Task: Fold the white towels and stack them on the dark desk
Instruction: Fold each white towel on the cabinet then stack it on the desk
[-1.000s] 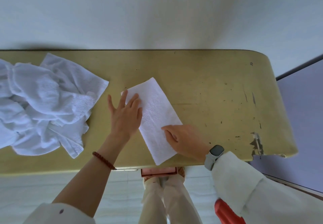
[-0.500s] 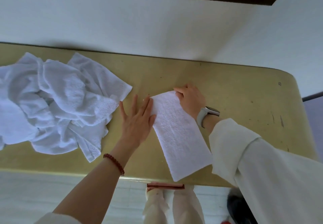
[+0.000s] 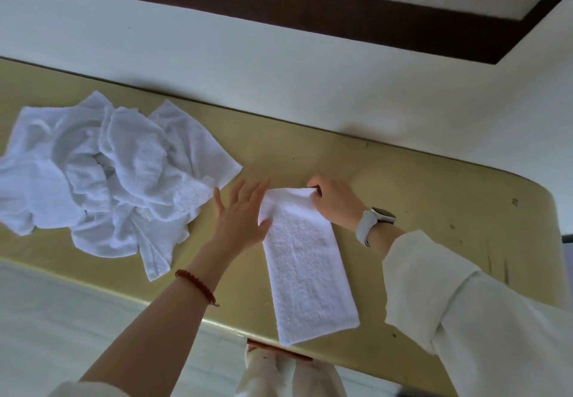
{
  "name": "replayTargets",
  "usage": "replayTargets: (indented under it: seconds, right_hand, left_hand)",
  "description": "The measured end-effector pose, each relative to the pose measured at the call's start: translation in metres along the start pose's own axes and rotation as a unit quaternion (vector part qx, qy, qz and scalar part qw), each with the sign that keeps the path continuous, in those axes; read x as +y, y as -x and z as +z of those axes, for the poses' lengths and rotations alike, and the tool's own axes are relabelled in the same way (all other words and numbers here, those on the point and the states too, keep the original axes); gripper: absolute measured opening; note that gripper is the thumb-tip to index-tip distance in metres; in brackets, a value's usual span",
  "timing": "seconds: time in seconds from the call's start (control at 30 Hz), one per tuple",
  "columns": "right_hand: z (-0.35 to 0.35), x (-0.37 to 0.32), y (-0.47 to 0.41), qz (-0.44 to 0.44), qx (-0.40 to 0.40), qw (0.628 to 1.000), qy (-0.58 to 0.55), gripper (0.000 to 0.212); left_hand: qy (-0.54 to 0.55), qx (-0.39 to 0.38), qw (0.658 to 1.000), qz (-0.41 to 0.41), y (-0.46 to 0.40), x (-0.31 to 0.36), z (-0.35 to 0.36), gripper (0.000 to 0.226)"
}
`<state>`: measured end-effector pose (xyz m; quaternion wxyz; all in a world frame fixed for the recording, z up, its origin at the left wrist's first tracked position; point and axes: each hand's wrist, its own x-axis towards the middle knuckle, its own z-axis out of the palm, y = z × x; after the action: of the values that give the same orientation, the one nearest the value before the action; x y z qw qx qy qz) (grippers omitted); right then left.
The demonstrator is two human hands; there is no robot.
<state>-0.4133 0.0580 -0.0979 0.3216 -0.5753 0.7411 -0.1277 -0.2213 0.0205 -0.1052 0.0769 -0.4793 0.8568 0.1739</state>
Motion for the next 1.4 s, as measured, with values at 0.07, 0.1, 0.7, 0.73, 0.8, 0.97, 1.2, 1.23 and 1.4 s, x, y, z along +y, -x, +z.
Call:
replayTargets:
  seconds: [0.07,0.1,0.7,0.73,0.8,0.97,1.2,1.23,1.4]
  right_hand:
    - [-0.01,0.002,0.009,-0.05,0.004,0.999,-0.02,0.022]
    - [-0.015,0.004,0.013,-0.075,0.009,0.997,-0.026,0.021]
    - [-0.032,0.008,0.001,0.076,-0.031,0.985,-0.149,0.014]
    - [-0.033,0.008,-0.002,0.08,-0.034,0.985,-0.146,0.015]
    - [-0.034,0.008,-0.006,0.077,-0.037,0.987,-0.137,0.015]
    - [-0.034,0.006,-0.01,0.046,-0.004,0.99,-0.132,0.013]
    - [-0.043,0.0,-0.014,0.003,0.026,0.998,-0.065,0.029]
    - [-0.046,-0.002,-0.013,-0.01,0.037,0.998,-0.053,0.028]
    - [-0.067,-0.012,-0.008,-0.084,0.146,0.985,-0.031,0.019]
  left_hand:
    - [0.009,-0.011,1.0,0.005,-0.006,0.002,-0.006,0.073]
    - [0.019,-0.019,1.0,0.006,-0.009,0.003,-0.009,0.074]
    - [0.273,-0.07,0.959,-0.025,-0.034,-0.008,-0.029,0.013]
    - [0.284,-0.064,0.956,-0.026,-0.034,-0.008,-0.03,0.013]
    - [0.321,-0.05,0.945,-0.033,-0.034,-0.008,-0.031,0.012]
    - [0.374,-0.005,0.926,-0.05,-0.034,-0.009,-0.033,0.014]
    - [0.307,0.034,0.95,-0.051,-0.04,-0.001,-0.044,0.022]
    - [0.293,0.047,0.954,-0.047,-0.041,0.001,-0.048,0.016]
    - [0.293,0.141,0.945,-0.027,-0.043,0.011,-0.071,0.004]
